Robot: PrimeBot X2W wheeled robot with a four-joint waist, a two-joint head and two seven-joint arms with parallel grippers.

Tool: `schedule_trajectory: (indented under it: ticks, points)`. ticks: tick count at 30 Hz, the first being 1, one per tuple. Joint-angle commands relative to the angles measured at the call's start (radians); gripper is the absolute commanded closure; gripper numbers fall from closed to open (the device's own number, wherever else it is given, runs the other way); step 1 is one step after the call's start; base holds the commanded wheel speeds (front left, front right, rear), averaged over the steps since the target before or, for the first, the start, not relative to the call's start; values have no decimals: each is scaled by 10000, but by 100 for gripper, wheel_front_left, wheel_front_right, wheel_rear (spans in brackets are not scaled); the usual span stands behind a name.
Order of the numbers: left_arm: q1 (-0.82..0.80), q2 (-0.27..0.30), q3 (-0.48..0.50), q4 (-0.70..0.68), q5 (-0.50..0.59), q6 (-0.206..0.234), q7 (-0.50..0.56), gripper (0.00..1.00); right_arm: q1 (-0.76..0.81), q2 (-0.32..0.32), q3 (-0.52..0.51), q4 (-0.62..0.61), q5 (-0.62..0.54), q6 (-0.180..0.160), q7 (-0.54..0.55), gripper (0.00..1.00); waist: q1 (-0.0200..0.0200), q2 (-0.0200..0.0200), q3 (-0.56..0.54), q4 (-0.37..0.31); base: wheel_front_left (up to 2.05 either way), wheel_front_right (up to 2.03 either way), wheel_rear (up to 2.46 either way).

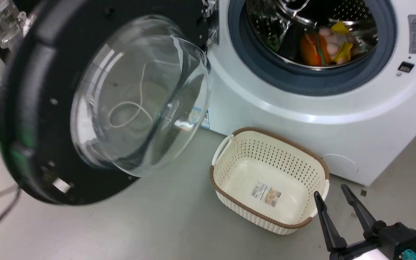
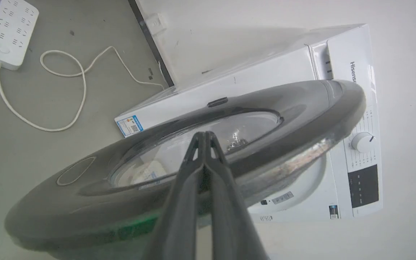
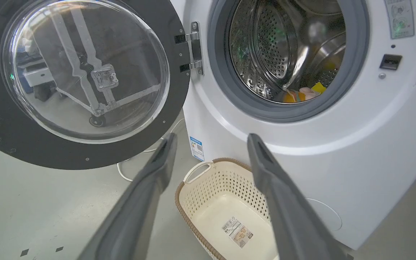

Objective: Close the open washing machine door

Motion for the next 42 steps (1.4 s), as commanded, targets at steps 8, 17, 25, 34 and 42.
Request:
schedule_trajectory:
  ticks: [8, 17, 25, 34, 42]
  points:
    - [2346, -1686, -537, -2049, -492, -447, 905, 100, -53, 269, -348, 88, -169, 8, -45, 0, 1, 0, -742, -543, 0, 0, 0]
    - [4931, -2829, -2707, -3812, -1461, -414, -278, 100, 18, 460, -1203, 63, -319, 8, -45, 0, 1, 0, -1016, -1715, 0, 0, 0]
    - [5359, -2836, -5737, -3551, -2309, -681, -3268, 100, -228, 316, -1413, 15, -357, 8, -45, 0, 1, 0, -474, -3276, 0, 0, 0]
    - [3561, -2838, -7830, -2307, -3212, -870, -6066, 100, -602, 185, -1203, 68, -186, 8, -45, 0, 1, 0, 536, -5214, 0, 0, 0]
    - [549, -2838, -8423, -1, -3936, -893, -8507, 100, -958, 258, -894, 112, -3, 8, -45, 0, 1, 0, 1353, -6400, 0, 0, 0]
